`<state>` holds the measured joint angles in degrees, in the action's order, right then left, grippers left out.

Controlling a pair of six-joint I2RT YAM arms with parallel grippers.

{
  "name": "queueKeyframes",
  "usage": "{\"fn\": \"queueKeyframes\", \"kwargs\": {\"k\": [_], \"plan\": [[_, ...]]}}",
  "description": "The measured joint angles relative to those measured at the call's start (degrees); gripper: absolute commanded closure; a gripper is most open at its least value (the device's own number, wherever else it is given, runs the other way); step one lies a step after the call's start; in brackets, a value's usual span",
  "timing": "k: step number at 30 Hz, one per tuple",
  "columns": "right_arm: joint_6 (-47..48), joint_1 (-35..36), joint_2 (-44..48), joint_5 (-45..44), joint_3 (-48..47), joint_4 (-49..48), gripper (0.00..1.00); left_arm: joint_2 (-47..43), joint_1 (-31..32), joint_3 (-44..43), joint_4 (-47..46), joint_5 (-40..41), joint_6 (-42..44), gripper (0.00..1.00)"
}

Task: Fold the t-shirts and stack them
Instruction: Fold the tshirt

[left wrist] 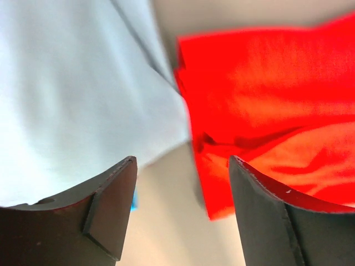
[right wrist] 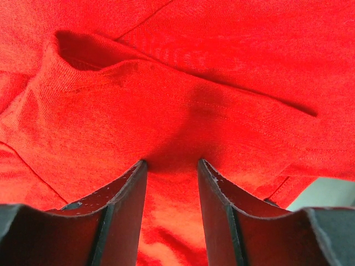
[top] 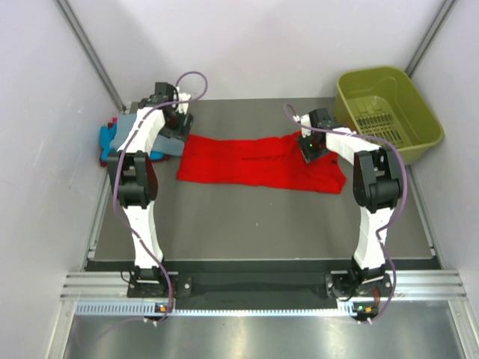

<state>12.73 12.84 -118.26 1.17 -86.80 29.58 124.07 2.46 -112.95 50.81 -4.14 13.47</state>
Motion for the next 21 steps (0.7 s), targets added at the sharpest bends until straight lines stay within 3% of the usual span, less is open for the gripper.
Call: {"fn": "queueKeyframes", "kwargs": {"k": [7,21], "plan": [[0.0,0.0,0.0,0.0,0.0,0.0,0.57,-0.8,-2.2,-4.2,-4.7,6.4,0.3,0.26],[0.1,0.0,0.0,0.0,0.0,0.0,0.57,-0.1,-18.4,-8.2,-7.0,10.8,-2.2,0.26]]}}
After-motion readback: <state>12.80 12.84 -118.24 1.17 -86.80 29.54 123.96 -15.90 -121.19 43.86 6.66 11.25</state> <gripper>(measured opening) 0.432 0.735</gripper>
